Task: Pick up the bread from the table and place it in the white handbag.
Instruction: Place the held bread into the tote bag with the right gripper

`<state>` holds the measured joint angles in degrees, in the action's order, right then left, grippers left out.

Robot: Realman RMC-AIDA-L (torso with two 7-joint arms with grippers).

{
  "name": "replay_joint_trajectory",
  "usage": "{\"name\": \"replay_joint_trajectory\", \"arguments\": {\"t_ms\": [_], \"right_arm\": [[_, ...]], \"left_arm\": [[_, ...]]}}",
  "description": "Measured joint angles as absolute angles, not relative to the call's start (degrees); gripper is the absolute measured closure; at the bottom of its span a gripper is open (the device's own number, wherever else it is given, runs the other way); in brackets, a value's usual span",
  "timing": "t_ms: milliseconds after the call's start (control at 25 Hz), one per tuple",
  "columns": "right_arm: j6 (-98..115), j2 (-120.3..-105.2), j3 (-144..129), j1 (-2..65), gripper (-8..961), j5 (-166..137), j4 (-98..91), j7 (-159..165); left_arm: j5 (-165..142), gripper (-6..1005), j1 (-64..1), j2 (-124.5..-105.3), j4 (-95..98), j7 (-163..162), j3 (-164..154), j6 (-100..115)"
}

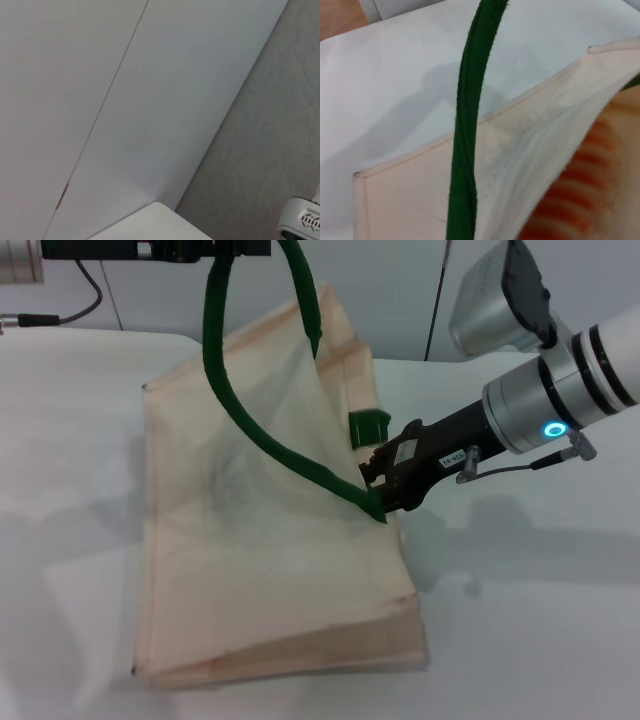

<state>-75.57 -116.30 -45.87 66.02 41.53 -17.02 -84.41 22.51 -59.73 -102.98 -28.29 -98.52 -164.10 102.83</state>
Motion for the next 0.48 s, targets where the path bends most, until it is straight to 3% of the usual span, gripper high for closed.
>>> {"name": "replay_joint_trajectory", "arguments": {"t_ms": [320, 480], "right_arm": [[-74.6, -116.04, -45.8, 65.8, 453, 41.6, -17.2, -84.3], [-70.6, -115.90, -45.8, 64.4, 256, 41.5, -18.0, -82.9]], "left_arm": [[22.5, 734, -59.5, -102.85, -28.3, -98.7, -164.1, 102.8], [22.5, 732, -59.5, -102.82, -28.4, -98.7, -164.1, 102.8]]}}
